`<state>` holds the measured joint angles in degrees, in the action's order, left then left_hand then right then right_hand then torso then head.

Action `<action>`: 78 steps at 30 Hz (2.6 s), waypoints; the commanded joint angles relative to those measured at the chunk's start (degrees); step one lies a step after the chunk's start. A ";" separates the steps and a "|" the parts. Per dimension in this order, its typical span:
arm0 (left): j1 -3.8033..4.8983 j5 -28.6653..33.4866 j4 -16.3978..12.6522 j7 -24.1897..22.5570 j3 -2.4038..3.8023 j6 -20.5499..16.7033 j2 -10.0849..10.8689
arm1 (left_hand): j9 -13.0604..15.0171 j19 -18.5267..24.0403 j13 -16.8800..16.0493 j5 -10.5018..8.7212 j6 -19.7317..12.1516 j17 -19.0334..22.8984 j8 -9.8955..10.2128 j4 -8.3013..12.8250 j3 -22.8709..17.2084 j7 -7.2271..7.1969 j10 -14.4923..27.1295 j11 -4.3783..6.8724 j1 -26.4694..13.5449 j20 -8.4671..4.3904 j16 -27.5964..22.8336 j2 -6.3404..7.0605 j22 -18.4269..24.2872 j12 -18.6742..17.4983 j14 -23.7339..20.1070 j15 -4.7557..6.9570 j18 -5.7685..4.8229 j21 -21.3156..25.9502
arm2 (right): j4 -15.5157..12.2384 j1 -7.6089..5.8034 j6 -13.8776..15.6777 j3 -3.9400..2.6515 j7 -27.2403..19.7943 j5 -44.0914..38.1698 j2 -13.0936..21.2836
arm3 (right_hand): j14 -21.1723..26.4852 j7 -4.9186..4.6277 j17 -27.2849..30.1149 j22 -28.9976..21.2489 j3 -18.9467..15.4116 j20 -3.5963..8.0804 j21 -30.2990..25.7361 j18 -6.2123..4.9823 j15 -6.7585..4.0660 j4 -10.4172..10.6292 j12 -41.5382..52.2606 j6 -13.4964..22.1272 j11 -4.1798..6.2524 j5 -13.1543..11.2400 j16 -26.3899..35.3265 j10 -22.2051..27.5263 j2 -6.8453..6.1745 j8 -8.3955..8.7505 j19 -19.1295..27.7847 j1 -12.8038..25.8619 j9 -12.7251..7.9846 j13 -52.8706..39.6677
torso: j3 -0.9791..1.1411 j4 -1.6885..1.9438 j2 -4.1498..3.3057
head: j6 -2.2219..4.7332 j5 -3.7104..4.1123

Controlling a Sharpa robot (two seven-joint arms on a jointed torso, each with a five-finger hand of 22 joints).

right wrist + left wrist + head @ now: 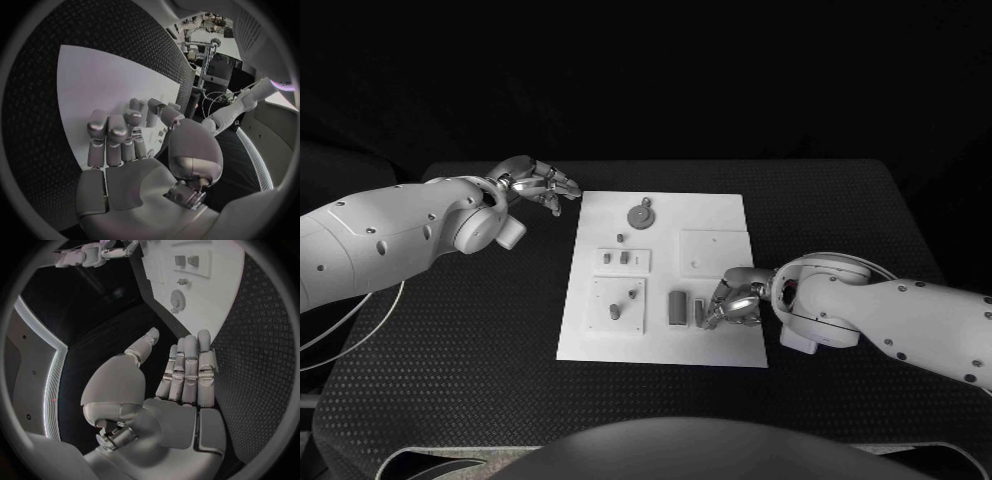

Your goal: Assemble the parts on the task board

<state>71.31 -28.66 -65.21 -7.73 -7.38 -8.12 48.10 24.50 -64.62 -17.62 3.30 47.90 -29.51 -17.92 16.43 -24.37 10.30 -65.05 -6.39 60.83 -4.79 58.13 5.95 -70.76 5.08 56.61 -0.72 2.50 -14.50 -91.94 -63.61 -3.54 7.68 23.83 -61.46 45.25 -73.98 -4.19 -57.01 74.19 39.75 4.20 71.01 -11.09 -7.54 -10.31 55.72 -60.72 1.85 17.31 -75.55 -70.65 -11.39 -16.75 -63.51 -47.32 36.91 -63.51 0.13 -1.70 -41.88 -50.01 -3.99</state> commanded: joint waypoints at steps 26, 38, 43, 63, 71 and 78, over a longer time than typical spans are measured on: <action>0.06 -0.07 -0.16 -0.23 0.03 0.61 -0.16 | -0.07 -0.10 -0.15 -0.35 0.04 -0.10 -0.20 -0.04 -0.22 0.39 -0.39 -0.13 -0.47 -0.50 -0.06 -0.12 -0.11 -0.03 -0.09 0.37 1.68 0.28 | 1.94 0.43 -0.18 0.23 0.55 -1.75 -1.54 | -0.37 0.28 -0.03 0.06 -0.89 0.35 0.25 -3.91 -0.48 0.25 0.39 -1.26 0.54 -0.29 0.16 -0.68 2.30 -0.73 -0.25 0.41 0.44 0.25 | -0.04 0.03 0.00 | 0.01 0.03; 0.06 -0.07 -0.17 -0.23 0.03 0.64 -0.18 | -0.08 -0.11 -0.17 -0.35 0.05 -0.10 -0.22 -0.01 -0.25 0.37 -0.40 -0.12 -0.42 -0.51 -0.06 -0.15 -0.13 -0.02 -0.09 0.38 1.69 0.30 | 2.90 0.43 -0.14 0.22 1.84 -2.78 -2.71 | -0.48 0.39 -0.06 0.11 -0.78 0.43 0.35 -3.91 -0.58 0.05 0.44 -1.41 0.66 -0.25 0.09 -0.82 2.84 -0.79 -0.32 0.29 0.50 0.26 | -0.07 0.04 0.00 | 0.01 0.22; 0.06 -0.07 -0.16 -0.22 0.03 0.67 -0.18 | -0.08 -0.12 -0.18 -0.35 0.05 -0.11 -0.23 -0.01 -0.26 0.37 -0.40 -0.12 -0.41 -0.52 -0.07 -0.15 -0.14 -0.02 -0.09 0.38 1.69 0.30 | 3.15 0.43 -0.46 0.24 2.24 -3.08 -3.05 | -0.49 0.40 -0.07 0.14 -0.77 0.46 0.38 -3.91 -0.60 -0.18 0.45 -1.41 0.67 -0.25 0.08 -0.85 3.05 -0.79 -0.32 0.20 0.51 0.26 | -0.10 0.07 0.00 | 0.01 0.28; 0.06 -0.10 -0.18 -0.07 0.03 0.69 -0.02 | -0.08 -0.13 -0.21 -0.35 0.06 -0.12 -0.25 0.01 -0.27 0.36 -0.41 -0.12 -0.37 -0.51 -0.08 -0.17 -0.17 -0.03 -0.09 0.39 1.69 0.34 | 3.70 0.58 0.40 0.31 1.00 -1.96 -3.21 | -0.52 0.43 -0.12 0.26 -1.13 0.45 0.50 -3.91 -0.60 -1.37 0.49 -1.54 0.70 -0.27 0.01 -1.00 3.86 -0.80 -0.24 0.56 0.60 0.28 | -0.13 0.10 0.01 | 0.01 0.23; 0.05 -0.13 -0.18 -0.09 0.03 0.77 -0.08 | -0.09 -0.13 -0.23 -0.35 0.05 -0.13 -0.25 0.01 -0.28 0.37 -0.40 -0.12 -0.37 -0.51 -0.08 -0.17 -0.18 -0.03 -0.09 0.38 1.68 0.36 | 3.86 0.64 -0.55 0.31 -0.45 -1.20 -3.26 | -0.49 0.47 -0.09 0.24 -1.01 0.45 0.45 -3.91 -0.60 -1.44 0.51 -1.61 0.73 -0.23 0.08 -1.08 4.07 -0.82 -0.21 0.57 0.62 0.29 | -0.14 0.07 0.01 | 0.01 0.19; 0.05 -0.13 -0.21 -0.10 0.03 0.73 -0.09 | -0.09 -0.14 -0.24 -0.35 0.05 -0.13 -0.25 -0.04 -0.26 0.37 -0.40 -0.12 -0.42 -0.50 -0.09 -0.21 -0.20 -0.04 -0.08 0.38 1.67 0.37 | 4.43 0.69 -0.05 0.31 0.65 -1.24 -3.47 | -0.46 0.46 -0.06 0.21 -0.98 0.42 0.41 -3.91 -0.61 -1.30 0.50 -1.64 0.73 -0.22 0.14 -1.10 4.28 -0.82 -0.20 0.75 0.63 0.30 | -0.13 0.04 0.02 | 0.01 0.20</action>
<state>71.29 -28.68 -65.26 -7.54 -7.38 -8.07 48.08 24.46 -64.73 -17.80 3.31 47.90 -29.57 -17.92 16.43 -24.37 10.30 -65.05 -6.39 60.83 -4.87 58.13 5.95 -70.86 5.08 56.61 -0.72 2.50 -14.49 -87.82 -62.99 -3.92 7.99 24.39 -62.69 41.91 -74.59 -3.69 -57.08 74.37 38.66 4.36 71.33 -11.56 -7.73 -11.41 55.91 -62.06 2.57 17.31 -75.55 -71.40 -7.35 -17.51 -63.66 -46.76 37.49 -63.28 0.02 -1.63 -41.86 -50.01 -3.78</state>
